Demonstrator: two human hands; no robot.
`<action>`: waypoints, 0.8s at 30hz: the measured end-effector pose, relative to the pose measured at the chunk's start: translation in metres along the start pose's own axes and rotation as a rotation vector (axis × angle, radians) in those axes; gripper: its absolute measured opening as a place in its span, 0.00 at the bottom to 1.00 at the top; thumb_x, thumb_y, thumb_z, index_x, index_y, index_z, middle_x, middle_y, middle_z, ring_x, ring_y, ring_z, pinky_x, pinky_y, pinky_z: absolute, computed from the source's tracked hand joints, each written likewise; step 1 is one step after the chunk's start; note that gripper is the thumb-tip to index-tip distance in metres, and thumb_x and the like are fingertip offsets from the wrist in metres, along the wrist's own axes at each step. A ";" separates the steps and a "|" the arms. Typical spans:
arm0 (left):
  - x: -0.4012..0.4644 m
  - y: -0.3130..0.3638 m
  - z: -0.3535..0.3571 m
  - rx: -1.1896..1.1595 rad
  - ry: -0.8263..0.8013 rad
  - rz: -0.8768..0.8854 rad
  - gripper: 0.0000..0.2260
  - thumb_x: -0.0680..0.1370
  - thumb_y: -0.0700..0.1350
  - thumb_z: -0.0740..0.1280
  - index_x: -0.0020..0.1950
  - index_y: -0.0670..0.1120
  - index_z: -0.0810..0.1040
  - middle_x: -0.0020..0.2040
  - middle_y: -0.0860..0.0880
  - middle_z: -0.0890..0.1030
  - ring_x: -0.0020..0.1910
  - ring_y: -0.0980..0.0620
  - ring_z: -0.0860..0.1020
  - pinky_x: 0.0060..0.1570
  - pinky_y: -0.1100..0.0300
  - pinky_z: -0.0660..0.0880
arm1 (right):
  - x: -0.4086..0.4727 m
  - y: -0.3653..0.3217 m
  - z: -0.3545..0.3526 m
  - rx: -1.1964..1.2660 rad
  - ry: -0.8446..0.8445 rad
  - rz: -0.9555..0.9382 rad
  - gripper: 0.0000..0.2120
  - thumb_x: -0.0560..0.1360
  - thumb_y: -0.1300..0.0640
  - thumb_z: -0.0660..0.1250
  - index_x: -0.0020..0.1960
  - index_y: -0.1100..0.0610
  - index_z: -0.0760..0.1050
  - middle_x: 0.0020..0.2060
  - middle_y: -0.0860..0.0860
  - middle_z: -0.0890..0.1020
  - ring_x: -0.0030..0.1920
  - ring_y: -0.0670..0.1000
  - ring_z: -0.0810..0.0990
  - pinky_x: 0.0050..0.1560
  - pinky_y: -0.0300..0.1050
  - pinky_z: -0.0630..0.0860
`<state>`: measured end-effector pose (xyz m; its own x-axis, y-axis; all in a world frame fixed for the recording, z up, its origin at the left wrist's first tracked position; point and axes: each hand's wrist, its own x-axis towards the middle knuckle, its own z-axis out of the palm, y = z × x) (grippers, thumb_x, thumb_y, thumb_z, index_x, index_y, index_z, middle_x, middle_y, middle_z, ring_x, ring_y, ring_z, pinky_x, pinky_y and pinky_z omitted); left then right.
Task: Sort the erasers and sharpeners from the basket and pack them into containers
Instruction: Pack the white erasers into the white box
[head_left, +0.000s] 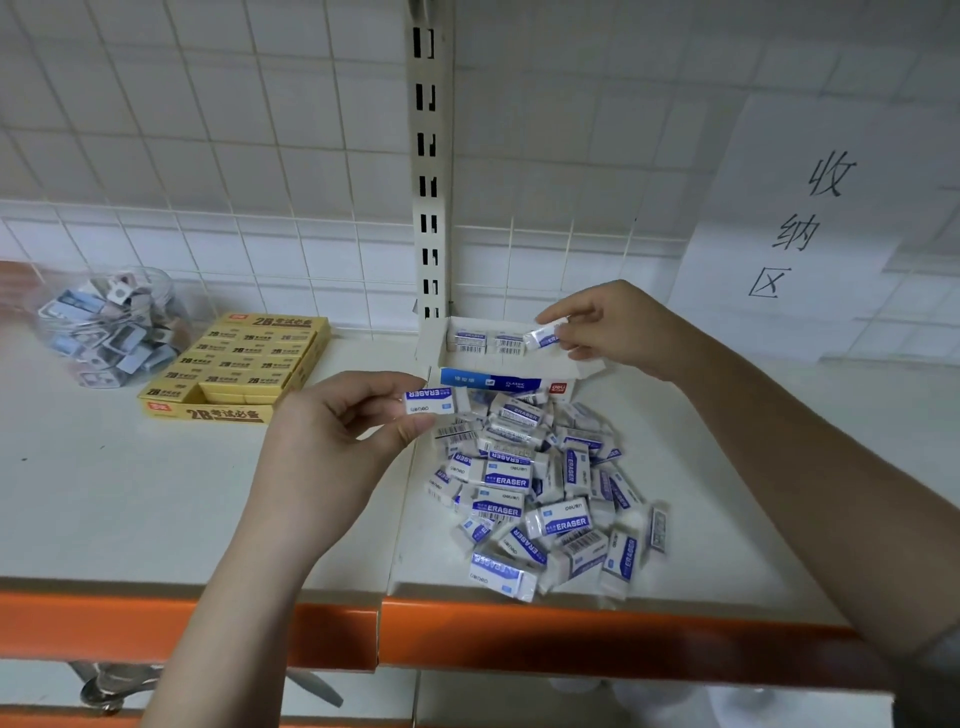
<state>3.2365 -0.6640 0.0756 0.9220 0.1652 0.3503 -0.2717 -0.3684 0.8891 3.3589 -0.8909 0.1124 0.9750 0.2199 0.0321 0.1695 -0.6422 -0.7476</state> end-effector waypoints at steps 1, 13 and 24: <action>0.001 -0.001 0.001 0.002 -0.002 -0.006 0.11 0.66 0.40 0.75 0.42 0.56 0.80 0.35 0.56 0.81 0.34 0.63 0.78 0.38 0.76 0.71 | 0.008 0.003 -0.001 -0.018 0.016 0.015 0.13 0.76 0.67 0.64 0.58 0.60 0.79 0.42 0.57 0.82 0.43 0.53 0.81 0.53 0.46 0.80; 0.015 -0.005 0.007 0.036 -0.006 -0.061 0.12 0.67 0.40 0.75 0.41 0.57 0.79 0.34 0.60 0.81 0.34 0.64 0.77 0.36 0.77 0.69 | 0.058 0.037 0.020 -0.488 0.110 -0.018 0.13 0.75 0.61 0.67 0.59 0.61 0.79 0.57 0.55 0.81 0.55 0.54 0.78 0.48 0.40 0.70; 0.024 -0.010 0.009 0.045 0.030 -0.126 0.09 0.68 0.40 0.75 0.43 0.53 0.81 0.34 0.53 0.83 0.31 0.65 0.76 0.32 0.77 0.68 | 0.054 0.053 0.036 -0.742 0.240 -0.107 0.10 0.76 0.58 0.66 0.56 0.57 0.80 0.51 0.53 0.81 0.54 0.54 0.76 0.49 0.47 0.76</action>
<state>3.2635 -0.6649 0.0720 0.9390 0.2401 0.2463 -0.1413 -0.3836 0.9126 3.4153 -0.8865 0.0506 0.9380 0.1983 0.2843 0.2339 -0.9675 -0.0966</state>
